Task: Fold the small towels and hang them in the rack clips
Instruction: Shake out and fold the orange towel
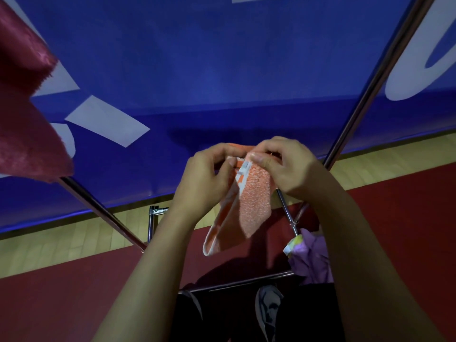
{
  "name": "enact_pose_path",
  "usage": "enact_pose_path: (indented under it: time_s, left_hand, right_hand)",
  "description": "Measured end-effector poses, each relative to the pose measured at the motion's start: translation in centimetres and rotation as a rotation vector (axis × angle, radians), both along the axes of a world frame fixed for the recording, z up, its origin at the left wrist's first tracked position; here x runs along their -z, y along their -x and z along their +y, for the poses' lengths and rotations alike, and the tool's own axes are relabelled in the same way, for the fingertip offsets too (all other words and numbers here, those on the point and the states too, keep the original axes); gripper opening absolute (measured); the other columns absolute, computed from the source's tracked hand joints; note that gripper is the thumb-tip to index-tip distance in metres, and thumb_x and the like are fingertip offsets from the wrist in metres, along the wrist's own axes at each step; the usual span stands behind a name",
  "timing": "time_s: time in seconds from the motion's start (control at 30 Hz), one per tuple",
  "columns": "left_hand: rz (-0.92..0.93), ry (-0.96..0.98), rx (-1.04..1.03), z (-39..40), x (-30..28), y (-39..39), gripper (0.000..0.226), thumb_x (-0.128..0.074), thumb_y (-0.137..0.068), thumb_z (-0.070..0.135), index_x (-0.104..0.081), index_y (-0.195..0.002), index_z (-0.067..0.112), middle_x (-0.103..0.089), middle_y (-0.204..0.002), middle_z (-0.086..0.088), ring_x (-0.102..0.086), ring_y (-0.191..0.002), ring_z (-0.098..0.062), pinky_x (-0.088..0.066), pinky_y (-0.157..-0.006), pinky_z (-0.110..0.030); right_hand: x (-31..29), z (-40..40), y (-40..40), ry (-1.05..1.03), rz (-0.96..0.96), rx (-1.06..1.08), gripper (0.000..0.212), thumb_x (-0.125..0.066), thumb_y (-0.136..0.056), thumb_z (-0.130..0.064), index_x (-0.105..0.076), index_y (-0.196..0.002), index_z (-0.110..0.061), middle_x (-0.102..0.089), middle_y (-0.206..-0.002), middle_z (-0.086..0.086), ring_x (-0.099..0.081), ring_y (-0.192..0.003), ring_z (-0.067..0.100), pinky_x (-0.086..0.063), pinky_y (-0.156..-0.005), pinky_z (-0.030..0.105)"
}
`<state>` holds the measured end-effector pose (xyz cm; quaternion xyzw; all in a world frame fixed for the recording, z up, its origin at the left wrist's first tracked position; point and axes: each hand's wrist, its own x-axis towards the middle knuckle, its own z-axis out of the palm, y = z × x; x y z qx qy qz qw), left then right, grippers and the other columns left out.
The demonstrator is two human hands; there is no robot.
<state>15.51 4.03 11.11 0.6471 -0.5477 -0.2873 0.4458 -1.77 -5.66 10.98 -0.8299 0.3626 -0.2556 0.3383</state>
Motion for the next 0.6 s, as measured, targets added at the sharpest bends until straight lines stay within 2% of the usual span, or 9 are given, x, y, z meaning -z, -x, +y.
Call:
enact_pose_path:
  time_s: [0.1,0.17,0.23,0.33,0.5,0.53,0.6]
  left_hand:
    - [-0.082,0.039,0.043,0.04,0.22,0.50,0.011,-0.055,-0.108,0.021,-0.055,-0.118,0.026,-0.079,-0.090,0.006,-0.073,-0.075,-0.021,-0.058,-0.071,-0.052]
    - [-0.062,0.036,0.063,-0.01,0.18,0.74,0.020,-0.056,-0.108,0.025,-0.047,-0.125,0.027,-0.079,-0.089,0.005,-0.071,-0.073,-0.028,-0.055,-0.069,-0.055]
    - [-0.054,0.000,0.084,-0.06,0.20,0.71,0.029,-0.057,-0.107,0.021,-0.046,-0.133,0.025,-0.079,-0.096,0.010,-0.074,-0.081,-0.021,-0.058,-0.077,-0.054]
    - [-0.079,-0.037,0.103,-0.06,0.27,0.40,0.037,-0.058,-0.107,0.018,-0.049,-0.142,0.024,-0.078,-0.105,0.017,-0.074,-0.092,-0.006,-0.060,-0.088,-0.044]
    - [-0.083,-0.024,0.113,-0.10,0.24,0.32,0.038,-0.061,-0.105,0.017,-0.051,-0.141,0.024,-0.079,-0.105,0.017,-0.074,-0.095,-0.003,-0.058,-0.092,-0.039]
    - [-0.067,-0.022,0.120,-0.03,0.12,0.36,0.037,-0.061,-0.105,0.017,-0.051,-0.141,0.024,-0.080,-0.103,0.016,-0.074,-0.095,-0.003,-0.058,-0.092,-0.037]
    - [-0.006,-0.031,0.141,0.19,-0.27,0.49,0.036,-0.060,-0.105,0.013,-0.053,-0.139,0.023,-0.080,-0.102,0.012,-0.075,-0.096,-0.005,-0.057,-0.093,-0.033]
  right_hand:
    - [-0.06,0.43,-0.37,0.065,0.013,-0.002,0.009,-0.062,-0.099,-0.035,-0.068,-0.095,-0.041,-0.062,-0.098,-0.013,-0.049,-0.102,0.012,-0.036,-0.083,0.018]
    - [-0.12,0.54,-0.57,0.085,-0.002,0.015,0.009,-0.061,-0.099,-0.035,-0.070,-0.096,-0.036,-0.063,-0.098,-0.014,-0.046,-0.104,0.010,-0.034,-0.084,0.013]
    - [-0.15,0.51,-0.55,0.095,0.000,0.031,0.009,-0.062,-0.098,-0.036,-0.071,-0.098,-0.034,-0.064,-0.097,-0.013,-0.047,-0.105,0.012,-0.034,-0.082,0.012]
    - [-0.23,0.43,-0.49,0.096,0.004,0.036,0.008,-0.064,-0.096,-0.039,-0.071,-0.097,-0.034,-0.061,-0.100,-0.013,-0.047,-0.107,0.014,-0.034,-0.082,0.012]
    - [-0.40,0.64,-0.66,0.075,-0.009,0.043,0.008,-0.067,-0.093,-0.043,-0.067,-0.094,-0.035,-0.054,-0.104,-0.014,-0.045,-0.107,0.010,-0.033,-0.080,0.002]
    - [-0.33,0.63,-0.71,0.070,-0.022,0.043,0.009,-0.068,-0.093,-0.042,-0.067,-0.094,-0.033,-0.054,-0.104,-0.014,-0.046,-0.107,0.009,-0.035,-0.081,0.003]
    - [-0.12,0.48,-0.72,0.057,-0.060,0.048,0.011,-0.069,-0.093,-0.040,-0.065,-0.096,-0.030,-0.058,-0.103,-0.013,-0.054,-0.105,0.009,-0.043,-0.084,0.012]
